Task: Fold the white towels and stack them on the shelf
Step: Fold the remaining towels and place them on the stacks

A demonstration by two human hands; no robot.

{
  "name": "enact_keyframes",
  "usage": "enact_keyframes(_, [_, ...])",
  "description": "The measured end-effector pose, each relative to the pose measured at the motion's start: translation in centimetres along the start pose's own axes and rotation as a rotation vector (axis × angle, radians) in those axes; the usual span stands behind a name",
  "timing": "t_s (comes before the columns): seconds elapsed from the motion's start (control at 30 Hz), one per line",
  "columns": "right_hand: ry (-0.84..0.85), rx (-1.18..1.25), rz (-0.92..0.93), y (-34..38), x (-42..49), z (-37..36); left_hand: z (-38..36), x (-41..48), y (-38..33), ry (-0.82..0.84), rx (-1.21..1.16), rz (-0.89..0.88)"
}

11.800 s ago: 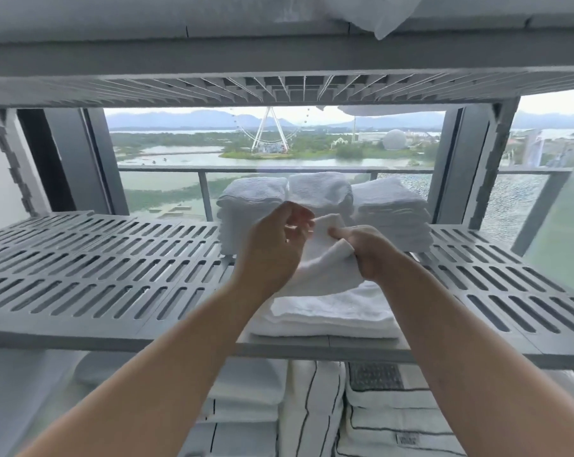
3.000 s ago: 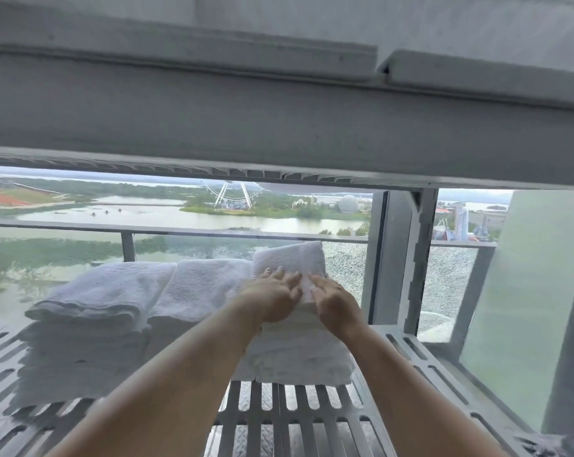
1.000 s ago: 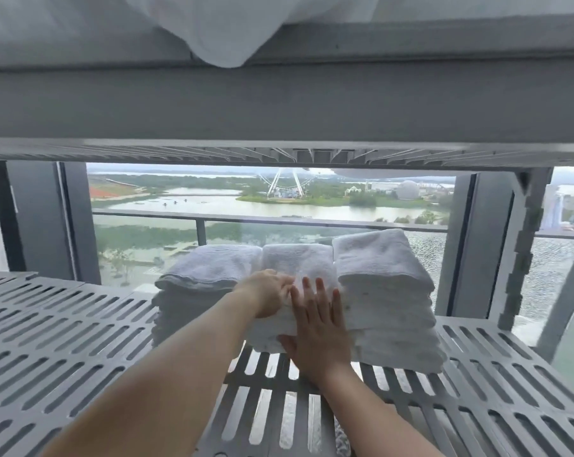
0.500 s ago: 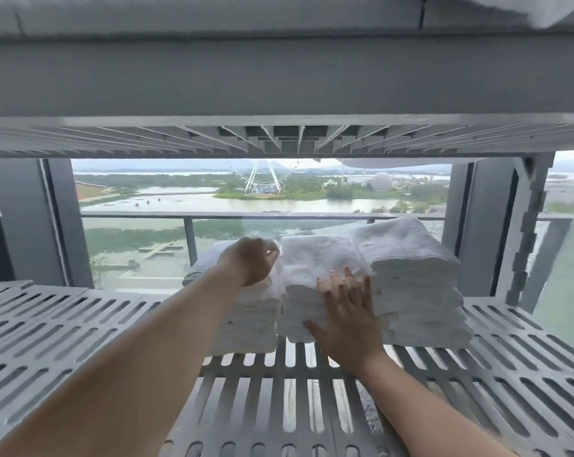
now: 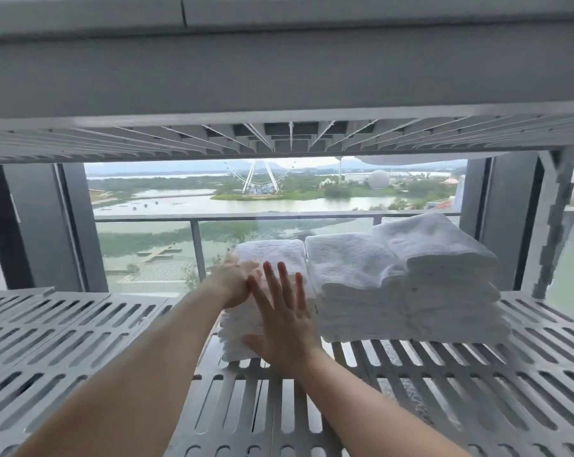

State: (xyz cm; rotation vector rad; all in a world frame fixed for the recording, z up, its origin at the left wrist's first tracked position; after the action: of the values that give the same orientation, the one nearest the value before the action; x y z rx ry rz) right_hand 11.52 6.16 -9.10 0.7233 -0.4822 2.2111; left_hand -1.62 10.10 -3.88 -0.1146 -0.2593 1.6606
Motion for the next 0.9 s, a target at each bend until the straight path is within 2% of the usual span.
enact_keyframes(0.13, [0.116, -0.023, -0.079, -0.4, 0.5, -2.6, -0.7, 0.9, 1.0, -0.032, -0.172, -0.057])
enact_keyframes(0.27, [0.233, -0.058, -0.146, -0.9, 1.2, -4.0, -1.5, 2.0, 0.8, -0.065, -0.194, -0.097])
enact_keyframes(0.53, [0.218, -0.05, -0.229, -1.5, 1.3, -3.5, -1.4, 2.7, 1.0, -0.086, -0.191, -0.137])
enact_keyframes(0.77, [0.236, -0.039, -0.221, -1.4, 1.0, -3.4, -1.2, 2.2, 0.7, -0.09, -0.195, -0.155])
enact_keyframes(0.9, [0.248, -0.017, -0.215, -1.1, 0.9, -3.2, -1.8, 1.9, 0.7, -0.019, -0.172, -0.112])
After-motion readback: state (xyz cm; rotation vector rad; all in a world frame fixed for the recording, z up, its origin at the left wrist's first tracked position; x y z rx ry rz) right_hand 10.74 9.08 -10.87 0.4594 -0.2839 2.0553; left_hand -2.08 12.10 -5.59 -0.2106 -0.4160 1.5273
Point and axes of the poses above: each hand's wrist, its own x-axis towards the middle knuckle, its own z-axis out of the back of the hand, y = z × x, the point moved 7 cm from there along x, towards the middle knuckle, and after that the axes turned 6 degrees about y, right-handed, at the moved point
